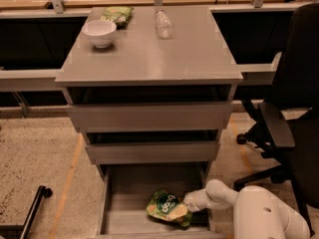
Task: Pick green rice chip bag from bottom drawer and place on counter
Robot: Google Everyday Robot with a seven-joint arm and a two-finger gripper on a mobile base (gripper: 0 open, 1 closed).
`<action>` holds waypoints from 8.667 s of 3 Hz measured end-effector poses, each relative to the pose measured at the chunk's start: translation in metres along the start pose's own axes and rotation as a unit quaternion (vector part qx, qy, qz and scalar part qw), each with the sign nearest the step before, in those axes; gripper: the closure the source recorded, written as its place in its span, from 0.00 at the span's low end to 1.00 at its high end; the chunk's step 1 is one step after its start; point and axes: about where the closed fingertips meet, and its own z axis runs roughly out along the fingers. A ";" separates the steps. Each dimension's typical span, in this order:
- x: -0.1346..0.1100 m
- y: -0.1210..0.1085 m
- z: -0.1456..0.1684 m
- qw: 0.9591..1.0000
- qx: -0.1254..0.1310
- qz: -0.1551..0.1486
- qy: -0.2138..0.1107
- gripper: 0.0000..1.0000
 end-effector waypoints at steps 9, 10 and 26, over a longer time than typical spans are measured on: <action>-0.207 0.206 -0.296 0.967 -0.054 -0.227 -0.099 1.00; -0.275 0.256 -0.373 0.957 -0.017 -0.272 -0.095 1.00; -0.575 0.216 -0.530 0.888 0.244 -0.378 -0.096 0.00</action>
Offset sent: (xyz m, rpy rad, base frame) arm -0.0207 -0.0070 0.0149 0.0775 0.0164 -0.0528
